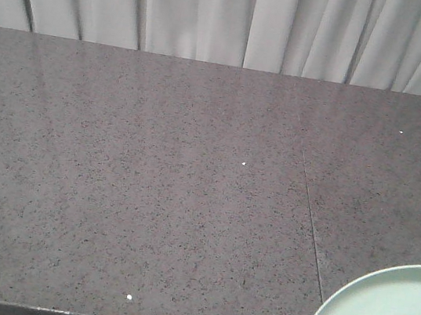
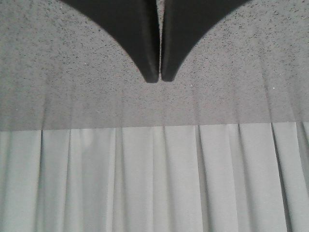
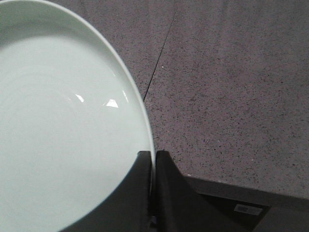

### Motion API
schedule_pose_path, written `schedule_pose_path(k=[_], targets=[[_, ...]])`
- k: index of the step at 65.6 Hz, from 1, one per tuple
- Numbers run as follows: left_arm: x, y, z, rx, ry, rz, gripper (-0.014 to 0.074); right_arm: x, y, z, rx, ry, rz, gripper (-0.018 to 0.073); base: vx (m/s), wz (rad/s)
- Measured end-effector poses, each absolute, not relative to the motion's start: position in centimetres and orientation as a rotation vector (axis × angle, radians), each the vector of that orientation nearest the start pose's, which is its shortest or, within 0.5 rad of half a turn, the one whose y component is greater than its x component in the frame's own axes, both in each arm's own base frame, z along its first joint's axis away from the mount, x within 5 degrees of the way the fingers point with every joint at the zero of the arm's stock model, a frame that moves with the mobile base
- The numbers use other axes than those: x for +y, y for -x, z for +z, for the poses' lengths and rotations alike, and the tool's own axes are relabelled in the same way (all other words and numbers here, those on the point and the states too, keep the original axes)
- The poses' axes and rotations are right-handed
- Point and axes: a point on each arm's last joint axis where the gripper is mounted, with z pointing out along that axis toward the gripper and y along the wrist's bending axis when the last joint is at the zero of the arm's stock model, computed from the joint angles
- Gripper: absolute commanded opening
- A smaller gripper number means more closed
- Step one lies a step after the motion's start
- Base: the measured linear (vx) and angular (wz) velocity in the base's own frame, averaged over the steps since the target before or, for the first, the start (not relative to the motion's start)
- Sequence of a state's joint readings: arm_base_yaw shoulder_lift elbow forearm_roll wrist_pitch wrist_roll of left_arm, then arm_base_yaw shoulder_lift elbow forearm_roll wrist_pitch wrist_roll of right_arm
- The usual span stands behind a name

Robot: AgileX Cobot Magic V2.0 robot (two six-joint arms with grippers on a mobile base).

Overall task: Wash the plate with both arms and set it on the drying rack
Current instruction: 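Close the right gripper on the plate rim and lift it, then hold the plate in the right gripper while the base turns away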

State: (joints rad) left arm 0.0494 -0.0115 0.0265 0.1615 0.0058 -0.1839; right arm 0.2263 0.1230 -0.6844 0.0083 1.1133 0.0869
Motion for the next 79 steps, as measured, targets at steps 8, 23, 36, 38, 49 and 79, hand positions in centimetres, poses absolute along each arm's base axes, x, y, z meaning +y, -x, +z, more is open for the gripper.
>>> schedule_pose_path(k=[8,23,36,38,49,79], targets=[[0.29,-5.64,20.43,1.503,0.055,0.022,-0.0005,-0.11,0.76,32.41,2.037,0.143,0.206,-0.0005,0.0,0.0],[0.29,-5.64,20.43,1.503,0.055,0.022,-0.0005,-0.11,0.77,32.4,2.037,0.143,0.206,-0.0005,0.0,0.0],[0.29,-5.64,20.43,1.503,0.055,0.022,-0.0005,-0.11,0.77,32.4,2.037,0.143,0.206,-0.0005,0.0,0.0],[0.29,-5.64,20.43,1.503,0.055,0.022,-0.0005,-0.11,0.77,32.4,2.037,0.143,0.206,-0.0005,0.0,0.0],[0.29,-5.64,20.43,1.503,0.055,0.022,-0.0005,-0.11,0.76,32.4,2.037,0.143,0.206,-0.0005,0.0,0.02],[0.29,-5.64,20.43,1.503,0.055,0.022,-0.0005,-0.11,0.76,32.4,2.037,0.143,0.206,-0.0005,-0.04,0.15]])
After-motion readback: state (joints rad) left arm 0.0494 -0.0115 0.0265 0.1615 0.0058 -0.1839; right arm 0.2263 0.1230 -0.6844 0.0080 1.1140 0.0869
